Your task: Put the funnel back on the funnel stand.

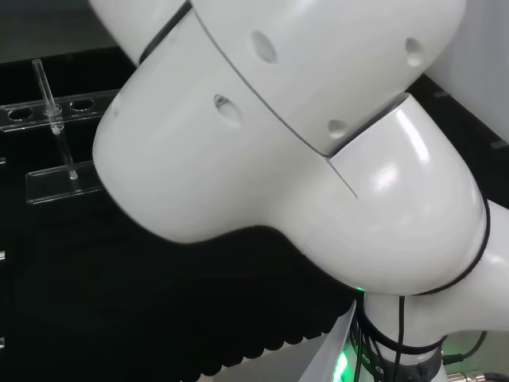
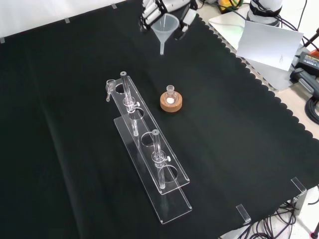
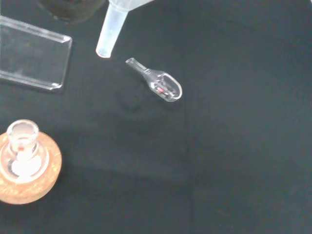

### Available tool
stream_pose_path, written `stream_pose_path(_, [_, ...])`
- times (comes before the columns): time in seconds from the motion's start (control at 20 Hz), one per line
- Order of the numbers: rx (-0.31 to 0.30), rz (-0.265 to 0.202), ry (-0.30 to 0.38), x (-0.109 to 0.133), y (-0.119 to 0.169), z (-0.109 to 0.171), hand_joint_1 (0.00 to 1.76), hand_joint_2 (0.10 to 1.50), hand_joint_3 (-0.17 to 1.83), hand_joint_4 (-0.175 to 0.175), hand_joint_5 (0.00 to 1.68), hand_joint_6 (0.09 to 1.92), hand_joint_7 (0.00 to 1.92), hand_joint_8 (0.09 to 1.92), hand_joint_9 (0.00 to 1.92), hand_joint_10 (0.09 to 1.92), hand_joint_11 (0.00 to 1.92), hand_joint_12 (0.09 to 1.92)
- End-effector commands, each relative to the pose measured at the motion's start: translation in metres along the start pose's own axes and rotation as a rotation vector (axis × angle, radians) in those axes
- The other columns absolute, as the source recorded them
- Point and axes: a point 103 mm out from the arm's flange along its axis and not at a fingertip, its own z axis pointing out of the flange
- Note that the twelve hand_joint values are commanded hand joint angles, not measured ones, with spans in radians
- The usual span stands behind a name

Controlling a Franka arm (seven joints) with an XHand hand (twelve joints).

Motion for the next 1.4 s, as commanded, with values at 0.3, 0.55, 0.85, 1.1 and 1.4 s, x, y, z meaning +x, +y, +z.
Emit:
stream_pose_path(0.3, [0.006,0.035,0.045,-0.021,0.025,-0.014,0.93,1.04,-0.17,-0.014,0.67,0.67,0.66,0.73,1.01,0.43,0.76,1.11])
stream_pose_path(0.55, [-0.008,0.011,0.059,-0.022,0.067,-0.03,0.93,1.04,-0.17,-0.016,0.68,0.67,0.67,0.73,1.01,0.42,0.76,1.11])
stream_pose_path(0.85, [-0.013,-0.008,0.066,-0.008,0.112,-0.037,0.93,1.04,-0.17,-0.017,0.68,0.67,0.67,0.73,1.01,0.42,0.77,1.1])
stream_pose_path(1.1, [-0.028,-0.066,0.082,0.016,0.136,-0.042,0.93,1.04,-0.17,-0.018,0.68,0.67,0.67,0.73,1.01,0.42,0.77,1.1])
stream_pose_path(1.4, [-0.044,-0.09,0.093,0.031,0.152,-0.044,0.93,1.04,-0.17,-0.017,0.69,0.67,0.67,0.73,1.01,0.42,0.78,1.1])
